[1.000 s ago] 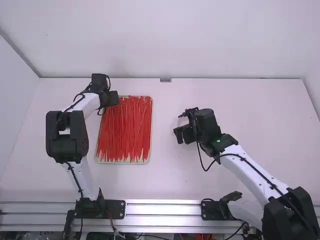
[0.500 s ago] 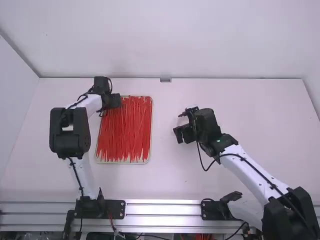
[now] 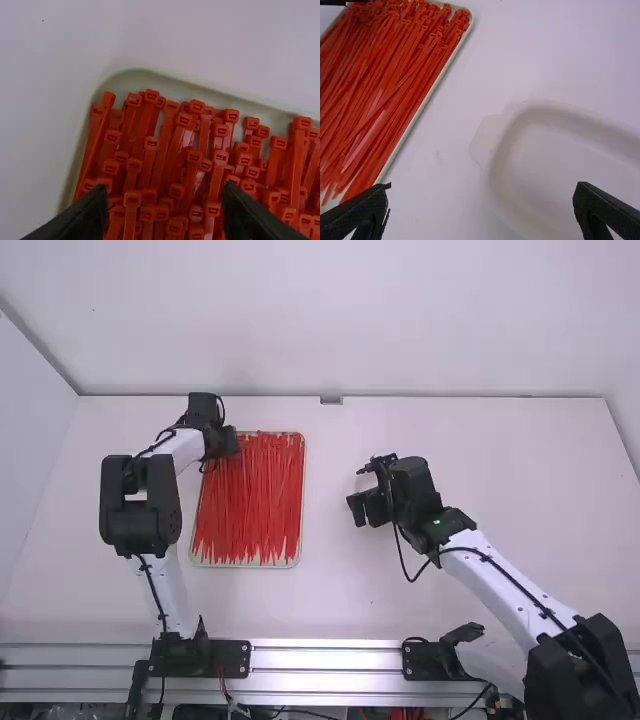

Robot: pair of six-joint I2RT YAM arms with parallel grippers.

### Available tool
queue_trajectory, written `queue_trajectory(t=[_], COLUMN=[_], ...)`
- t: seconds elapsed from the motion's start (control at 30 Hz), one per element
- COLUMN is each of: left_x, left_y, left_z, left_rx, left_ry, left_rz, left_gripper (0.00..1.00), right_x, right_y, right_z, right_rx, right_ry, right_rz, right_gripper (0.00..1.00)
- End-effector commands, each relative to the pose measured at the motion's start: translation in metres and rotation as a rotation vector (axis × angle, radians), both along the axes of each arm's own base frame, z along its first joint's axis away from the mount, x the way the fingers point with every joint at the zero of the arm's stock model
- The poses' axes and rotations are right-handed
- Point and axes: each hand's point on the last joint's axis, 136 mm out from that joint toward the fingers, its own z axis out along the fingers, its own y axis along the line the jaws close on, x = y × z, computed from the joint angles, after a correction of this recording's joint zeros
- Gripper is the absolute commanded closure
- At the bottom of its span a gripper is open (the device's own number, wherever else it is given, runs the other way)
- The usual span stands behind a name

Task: Fasten the cable tie

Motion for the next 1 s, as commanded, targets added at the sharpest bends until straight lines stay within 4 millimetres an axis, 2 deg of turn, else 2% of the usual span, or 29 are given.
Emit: queue_trajectory(t=[0.0,0.47,0.53,0.97], left_x=[-0.003,-0.005,-0.006,-0.007], left_y=[-0.002,-0.003,-0.001,0.007], left_z=[-0.005,-0.013,-0.013,-0.013], left_rx=[0.009,0.008,0.020,0.058], left_ry=[0.015,0.002,0.005,0.010], left_rz=[0.007,-0.005,0.002,0.031], left_gripper=[0.48,0.52,0.56,0.62], right_x=[0.003,0.002,0.002,0.002], right_y=[0.002,0.001,0.001,0.001], right_z=[0.009,0.009,0.009,0.008], right_rx=[0.009,0.016,0.016,0.015], right_ry=[-0.022,-0.013,-0.013,-0.013], right_rz=[0.003,-0.007,-0.007,-0.007], right_gripper=[0.01,0.01,0.01,0.02])
